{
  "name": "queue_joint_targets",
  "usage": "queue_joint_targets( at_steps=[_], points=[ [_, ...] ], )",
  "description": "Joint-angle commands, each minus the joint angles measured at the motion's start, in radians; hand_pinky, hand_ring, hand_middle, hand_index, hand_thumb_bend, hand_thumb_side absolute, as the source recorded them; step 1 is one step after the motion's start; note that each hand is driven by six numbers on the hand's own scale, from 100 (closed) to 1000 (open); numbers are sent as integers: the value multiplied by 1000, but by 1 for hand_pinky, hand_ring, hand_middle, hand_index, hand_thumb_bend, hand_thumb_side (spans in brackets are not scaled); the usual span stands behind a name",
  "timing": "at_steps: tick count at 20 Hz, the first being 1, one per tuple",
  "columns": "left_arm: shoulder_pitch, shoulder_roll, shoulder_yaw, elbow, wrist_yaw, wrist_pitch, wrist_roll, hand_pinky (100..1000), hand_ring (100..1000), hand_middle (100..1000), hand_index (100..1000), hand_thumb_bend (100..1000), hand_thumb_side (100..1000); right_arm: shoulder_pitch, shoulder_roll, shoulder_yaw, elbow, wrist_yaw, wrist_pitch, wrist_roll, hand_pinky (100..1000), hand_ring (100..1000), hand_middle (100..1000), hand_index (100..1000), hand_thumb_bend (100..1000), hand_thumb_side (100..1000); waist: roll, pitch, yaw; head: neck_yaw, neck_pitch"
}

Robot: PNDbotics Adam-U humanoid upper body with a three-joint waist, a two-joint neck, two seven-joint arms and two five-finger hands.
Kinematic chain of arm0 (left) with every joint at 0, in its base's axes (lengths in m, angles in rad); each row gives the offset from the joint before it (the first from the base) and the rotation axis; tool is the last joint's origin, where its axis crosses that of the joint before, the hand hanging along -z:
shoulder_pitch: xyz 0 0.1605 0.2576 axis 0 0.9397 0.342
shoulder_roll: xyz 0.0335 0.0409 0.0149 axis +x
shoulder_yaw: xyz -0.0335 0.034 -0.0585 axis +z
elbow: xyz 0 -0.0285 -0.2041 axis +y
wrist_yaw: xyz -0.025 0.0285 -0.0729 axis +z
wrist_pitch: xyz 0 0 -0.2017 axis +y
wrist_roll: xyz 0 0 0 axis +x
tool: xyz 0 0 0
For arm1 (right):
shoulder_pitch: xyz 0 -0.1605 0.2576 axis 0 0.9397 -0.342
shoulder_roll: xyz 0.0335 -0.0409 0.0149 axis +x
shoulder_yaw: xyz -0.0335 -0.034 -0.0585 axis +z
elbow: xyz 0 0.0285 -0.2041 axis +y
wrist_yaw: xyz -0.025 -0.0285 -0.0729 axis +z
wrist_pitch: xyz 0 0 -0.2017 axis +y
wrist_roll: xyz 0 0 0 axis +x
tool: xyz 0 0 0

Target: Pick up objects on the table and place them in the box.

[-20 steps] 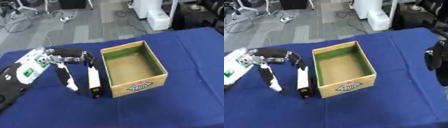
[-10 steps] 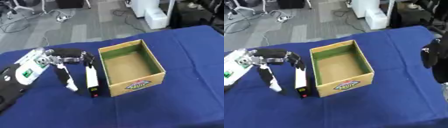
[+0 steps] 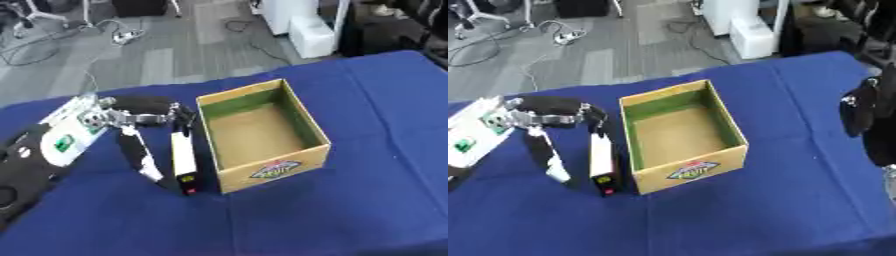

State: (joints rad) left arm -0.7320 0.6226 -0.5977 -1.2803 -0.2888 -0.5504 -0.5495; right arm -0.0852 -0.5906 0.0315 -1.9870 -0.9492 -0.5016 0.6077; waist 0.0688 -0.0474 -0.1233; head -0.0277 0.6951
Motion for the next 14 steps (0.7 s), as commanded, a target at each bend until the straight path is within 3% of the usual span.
queue_joint_targets(
  at_steps=[1, 14],
  points=[
    [-22, 1, 2, 11, 6, -357, -357, 555, 666, 744, 814, 673, 449, -15, -27, -1, -13, 2, -27, 32, 193, 335, 389, 473, 100, 1000, -5, -4, -2, -8, -7],
    [-3, -18, -11, 52, -9, -357, -357, 544, 659, 747, 826, 679, 460, -23, -24, 1, -13, -1, -21, 36, 193, 335, 389, 473, 100, 1000, -6, 0, -10, -8, -12]
  ],
)
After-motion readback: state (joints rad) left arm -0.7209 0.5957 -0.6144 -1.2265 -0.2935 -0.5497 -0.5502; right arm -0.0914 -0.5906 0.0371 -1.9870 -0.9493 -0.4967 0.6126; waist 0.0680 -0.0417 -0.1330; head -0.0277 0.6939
